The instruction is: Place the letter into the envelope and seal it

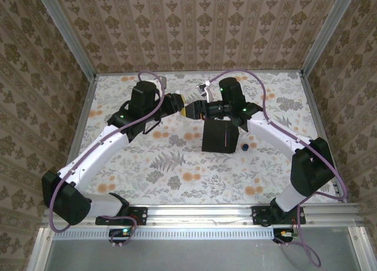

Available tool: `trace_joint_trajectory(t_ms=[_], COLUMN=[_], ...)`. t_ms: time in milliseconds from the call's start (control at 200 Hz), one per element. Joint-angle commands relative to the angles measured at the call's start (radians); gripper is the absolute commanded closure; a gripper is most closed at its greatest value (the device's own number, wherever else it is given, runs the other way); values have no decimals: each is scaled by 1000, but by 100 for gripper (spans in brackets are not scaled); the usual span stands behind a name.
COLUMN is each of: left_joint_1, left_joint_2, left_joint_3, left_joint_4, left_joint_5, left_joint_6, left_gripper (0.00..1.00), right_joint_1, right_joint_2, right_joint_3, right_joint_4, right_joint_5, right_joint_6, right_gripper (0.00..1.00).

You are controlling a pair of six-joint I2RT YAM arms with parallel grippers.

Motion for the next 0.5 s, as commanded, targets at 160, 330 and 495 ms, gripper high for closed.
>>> trace_joint_trajectory(t_ms=[160,330,495], left_joint_1=[-5,3,9], left_joint_2=[12,7,10], left_joint_3=[-4,-9,-10], left_joint_4=[49,56,57], left_joint_5=[27,27,43], left_joint_6=[-22,-26,-28], left_gripper=[100,100,100], right_joint_1=[14,16,16], right_joint_2=[20,22,20], right_joint_3=[40,35,36], right_joint_4=[34,54,60], right_joint_5=[-25,-28,-28], right_joint_6=[9,24,30], right_gripper=[52,58,61])
